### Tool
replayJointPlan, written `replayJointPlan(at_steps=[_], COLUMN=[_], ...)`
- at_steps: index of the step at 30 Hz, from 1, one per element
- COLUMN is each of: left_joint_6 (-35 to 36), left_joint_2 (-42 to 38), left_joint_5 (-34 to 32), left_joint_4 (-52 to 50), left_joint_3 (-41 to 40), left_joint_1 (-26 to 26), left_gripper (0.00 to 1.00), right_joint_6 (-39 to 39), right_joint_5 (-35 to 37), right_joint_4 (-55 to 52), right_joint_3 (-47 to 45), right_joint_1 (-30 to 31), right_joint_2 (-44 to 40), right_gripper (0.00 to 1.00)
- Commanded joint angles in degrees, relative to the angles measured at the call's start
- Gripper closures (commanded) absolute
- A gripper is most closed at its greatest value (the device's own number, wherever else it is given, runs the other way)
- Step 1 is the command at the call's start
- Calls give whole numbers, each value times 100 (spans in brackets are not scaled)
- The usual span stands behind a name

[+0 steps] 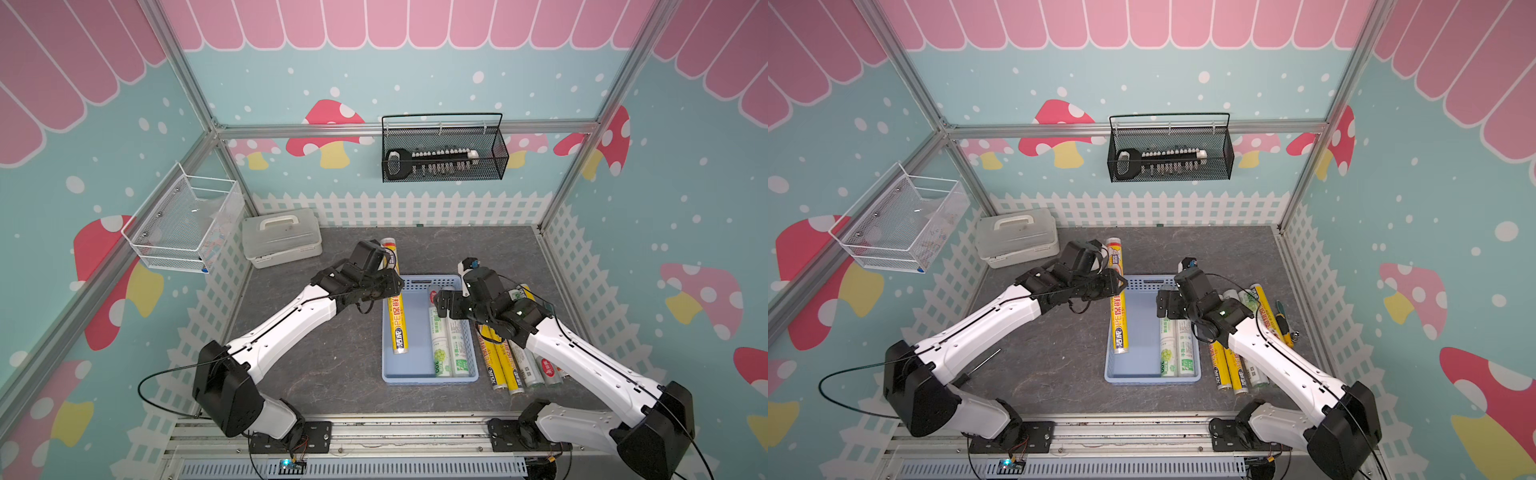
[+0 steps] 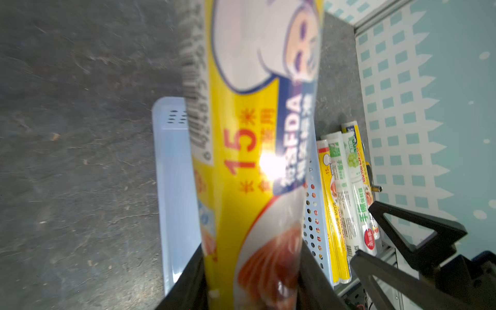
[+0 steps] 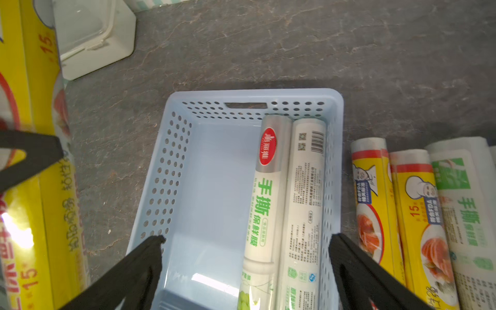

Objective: Put the plastic wrap into the basket
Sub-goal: Place the plastic wrap in the basket.

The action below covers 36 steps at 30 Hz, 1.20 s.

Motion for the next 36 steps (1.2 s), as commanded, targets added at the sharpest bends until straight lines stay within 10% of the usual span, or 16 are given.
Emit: replayJointPlan(at_steps=[1, 36], left_joint_6=[-110, -617], left_joint_2=[351, 2410], left_joint_5=[366, 874], left_joint_4=[281, 459], left_joint_3=[218, 313], left_joint_1=[-186, -636], left_gripper=[88, 76], right_joint_6=[159, -493], right_joint_5=[-351, -593], right_joint_4=[-54, -402], right_joint_3=[-283, -91], right_joint_1=[-178, -228], right_joint_2=[-255, 282], right_gripper=[1, 1])
